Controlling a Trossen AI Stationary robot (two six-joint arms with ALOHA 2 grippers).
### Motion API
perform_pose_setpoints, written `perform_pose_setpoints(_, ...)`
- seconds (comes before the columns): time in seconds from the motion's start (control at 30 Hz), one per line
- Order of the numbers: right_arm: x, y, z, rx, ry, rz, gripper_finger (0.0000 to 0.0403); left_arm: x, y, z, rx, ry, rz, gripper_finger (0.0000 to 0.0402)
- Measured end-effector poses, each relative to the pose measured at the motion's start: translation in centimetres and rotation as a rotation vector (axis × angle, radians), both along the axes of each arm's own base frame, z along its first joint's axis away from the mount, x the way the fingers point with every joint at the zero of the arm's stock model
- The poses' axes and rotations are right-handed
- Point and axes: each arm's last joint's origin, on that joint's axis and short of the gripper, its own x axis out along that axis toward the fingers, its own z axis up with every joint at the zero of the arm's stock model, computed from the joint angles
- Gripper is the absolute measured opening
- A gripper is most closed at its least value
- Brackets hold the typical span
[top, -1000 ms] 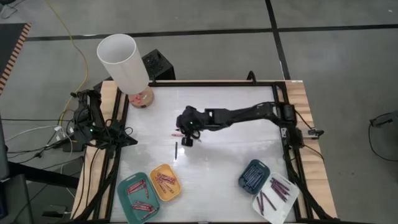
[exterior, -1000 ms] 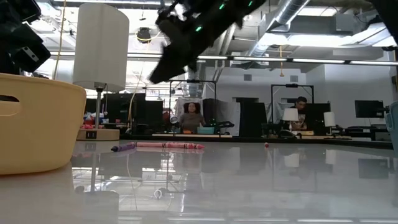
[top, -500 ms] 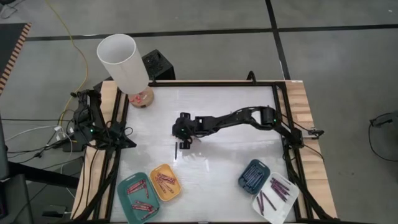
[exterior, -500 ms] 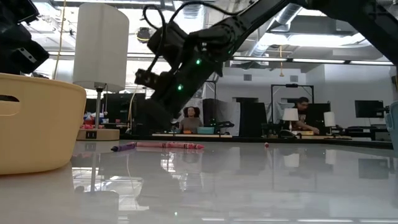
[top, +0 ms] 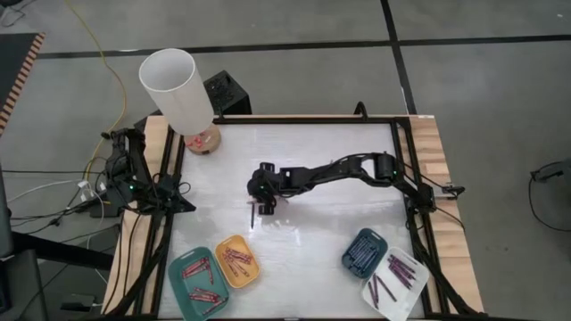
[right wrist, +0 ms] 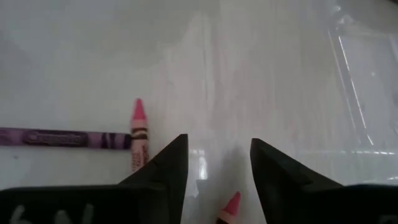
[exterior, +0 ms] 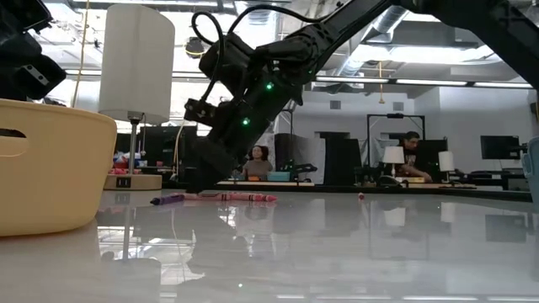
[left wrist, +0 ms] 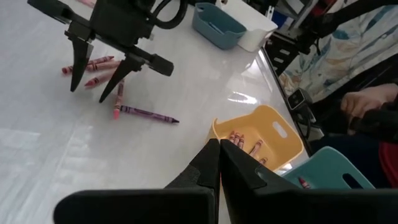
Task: Sort crayons
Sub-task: Put the pink crayon into the yellow bin
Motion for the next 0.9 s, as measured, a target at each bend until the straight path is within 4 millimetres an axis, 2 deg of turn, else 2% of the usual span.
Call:
perform_pose_setpoints(0.47, -0.3, 2.7, 0.1, -0.017, 0.038, 0.07, 0.0175, 0.0, 0.0, 0.0, 0.0, 0.0, 0.001, 0.0)
perform_pose_setpoints(0.9, -0.9, 2.6, -0.5, 0.004, 0.12, 0.046, 0.0176, 0.0, 0.0, 0.0, 0.0, 0.0, 0.0, 0.0)
